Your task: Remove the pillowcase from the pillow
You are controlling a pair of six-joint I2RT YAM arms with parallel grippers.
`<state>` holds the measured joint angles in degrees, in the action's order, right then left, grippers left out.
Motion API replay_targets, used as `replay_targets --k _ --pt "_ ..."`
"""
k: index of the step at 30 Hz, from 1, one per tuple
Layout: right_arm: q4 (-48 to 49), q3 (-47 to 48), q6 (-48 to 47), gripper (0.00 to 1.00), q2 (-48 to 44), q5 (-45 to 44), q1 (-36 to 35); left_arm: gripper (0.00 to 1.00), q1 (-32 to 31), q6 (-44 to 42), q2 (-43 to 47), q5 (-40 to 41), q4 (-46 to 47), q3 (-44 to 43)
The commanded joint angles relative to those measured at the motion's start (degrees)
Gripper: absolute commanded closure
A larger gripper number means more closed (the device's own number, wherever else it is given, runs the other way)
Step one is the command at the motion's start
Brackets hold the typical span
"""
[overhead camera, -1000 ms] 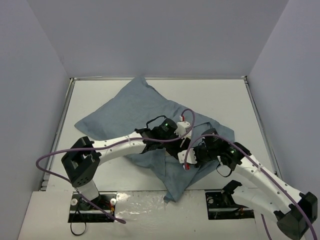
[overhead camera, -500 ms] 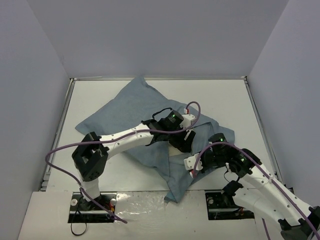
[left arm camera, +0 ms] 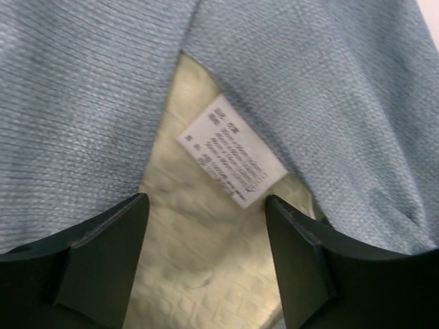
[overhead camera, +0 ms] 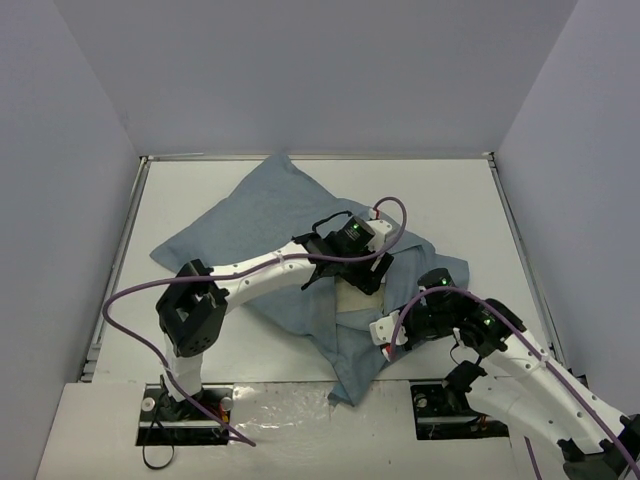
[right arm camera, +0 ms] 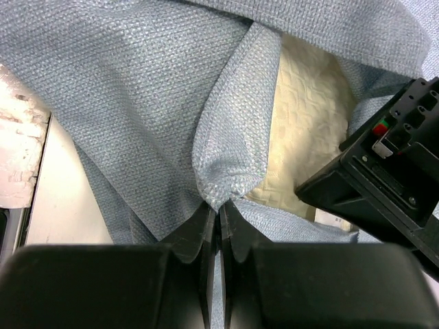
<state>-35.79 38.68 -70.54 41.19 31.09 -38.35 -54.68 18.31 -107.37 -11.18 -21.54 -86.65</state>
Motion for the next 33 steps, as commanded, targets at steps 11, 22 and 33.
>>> replay_targets --k 11,22,33 --pt "0.28 0.44 1.64 1.0 0.03 0.9 -0.32 0.32 -2.54 -0.38 -3.28 3.28 5.62 4.73" --pt "3.27 0.0 4.45 1.0 1.79 -4.54 0.46 0.97 -0.44 1.2 2.41 1.86 10.37 12.28" --pt "5.12 0.08 3.14 1.0 4.69 -6.4 8.45 0.98 8.44 1.73 31.06 2.13 7.66 27.75"
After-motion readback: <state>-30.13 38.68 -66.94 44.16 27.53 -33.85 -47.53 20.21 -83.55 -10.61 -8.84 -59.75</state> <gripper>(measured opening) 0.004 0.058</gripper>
